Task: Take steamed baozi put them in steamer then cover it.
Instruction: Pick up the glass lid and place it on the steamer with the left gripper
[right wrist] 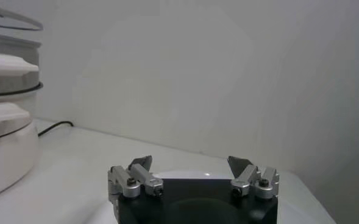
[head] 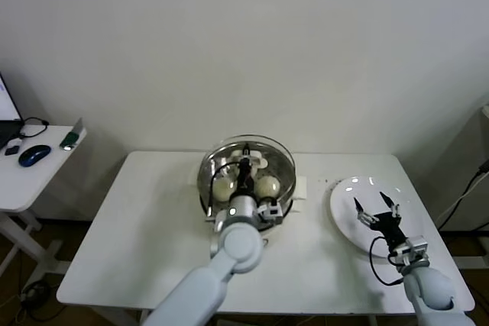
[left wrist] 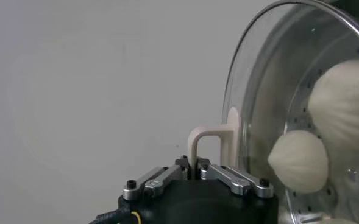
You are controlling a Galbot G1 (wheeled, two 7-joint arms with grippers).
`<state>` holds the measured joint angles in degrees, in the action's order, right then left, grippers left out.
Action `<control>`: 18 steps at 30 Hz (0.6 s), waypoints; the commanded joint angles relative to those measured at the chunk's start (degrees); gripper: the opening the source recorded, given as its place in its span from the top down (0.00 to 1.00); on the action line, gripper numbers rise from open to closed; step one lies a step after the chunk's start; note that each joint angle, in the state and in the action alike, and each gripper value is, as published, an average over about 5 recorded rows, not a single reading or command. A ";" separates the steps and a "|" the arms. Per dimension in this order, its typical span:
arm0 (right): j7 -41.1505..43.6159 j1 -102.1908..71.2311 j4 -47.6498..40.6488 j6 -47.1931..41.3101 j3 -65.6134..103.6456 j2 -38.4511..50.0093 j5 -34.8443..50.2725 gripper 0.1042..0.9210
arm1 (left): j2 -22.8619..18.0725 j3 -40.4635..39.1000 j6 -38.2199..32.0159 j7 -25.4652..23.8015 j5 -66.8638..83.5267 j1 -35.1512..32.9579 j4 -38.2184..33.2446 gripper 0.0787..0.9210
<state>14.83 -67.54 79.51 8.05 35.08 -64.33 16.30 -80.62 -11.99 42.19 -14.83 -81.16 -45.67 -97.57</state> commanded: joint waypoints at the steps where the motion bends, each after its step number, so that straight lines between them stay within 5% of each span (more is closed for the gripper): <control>1: 0.17 0.35 -0.54 0.11 -0.10 -0.04 -0.19 0.12 | -1.43 -0.46 2.81 -0.09 -0.57 -0.31 1.99 0.92; 18: 0.55 0.96 -0.98 0.24 -0.14 -0.32 -0.76 0.12 | -0.66 -0.18 2.81 0.20 -0.81 -1.18 1.62 0.92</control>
<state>15.31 -66.62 78.61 8.26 34.88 -64.55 15.60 -81.31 -12.13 42.20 -14.81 -81.82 -46.81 -96.33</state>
